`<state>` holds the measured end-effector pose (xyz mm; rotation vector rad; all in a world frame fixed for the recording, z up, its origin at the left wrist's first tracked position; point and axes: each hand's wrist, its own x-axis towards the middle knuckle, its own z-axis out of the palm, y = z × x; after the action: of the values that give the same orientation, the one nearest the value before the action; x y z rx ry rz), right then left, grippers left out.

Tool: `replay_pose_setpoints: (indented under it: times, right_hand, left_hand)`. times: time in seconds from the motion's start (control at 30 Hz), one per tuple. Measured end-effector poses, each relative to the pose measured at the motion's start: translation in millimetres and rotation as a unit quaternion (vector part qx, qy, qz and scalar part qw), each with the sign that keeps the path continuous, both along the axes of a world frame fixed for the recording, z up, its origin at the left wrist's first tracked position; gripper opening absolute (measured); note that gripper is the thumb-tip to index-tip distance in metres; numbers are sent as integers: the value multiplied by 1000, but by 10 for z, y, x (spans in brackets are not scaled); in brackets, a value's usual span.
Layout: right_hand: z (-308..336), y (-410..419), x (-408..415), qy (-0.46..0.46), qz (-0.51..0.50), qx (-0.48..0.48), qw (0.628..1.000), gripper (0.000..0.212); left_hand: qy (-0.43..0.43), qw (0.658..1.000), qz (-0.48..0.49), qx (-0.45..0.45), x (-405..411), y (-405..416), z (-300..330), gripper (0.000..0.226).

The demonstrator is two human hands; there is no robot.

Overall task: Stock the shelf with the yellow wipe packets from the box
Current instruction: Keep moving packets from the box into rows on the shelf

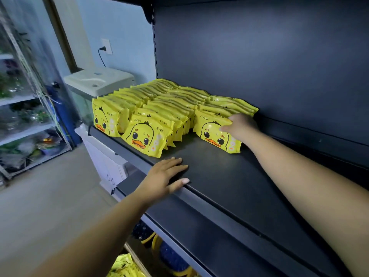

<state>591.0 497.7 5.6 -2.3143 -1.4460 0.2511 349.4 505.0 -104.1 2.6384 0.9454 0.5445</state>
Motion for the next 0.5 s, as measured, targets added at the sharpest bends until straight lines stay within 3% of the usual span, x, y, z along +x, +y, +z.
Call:
replay_pose_setpoints:
  times: [0.07, 0.27, 0.4, 0.5]
  right_hand:
    - [-30, 89, -23, -4, -2, 8, 1000, 58]
    - [-71, 215, -76, -38, -10, 12, 999, 53]
    - [-109, 146, -120, -137, -9, 29, 990, 49]
    - [-133, -25, -209, -189, 17, 61, 980, 62]
  left_hand:
    - [-13, 1000, 1, 9, 1, 6, -28, 90]
    - [-21, 999, -7, 30, 9, 23, -45, 80]
    - [-18, 999, -1, 36, 14, 17, -52, 85]
    - [-11, 1000, 7, 24, 7, -23, -24, 90]
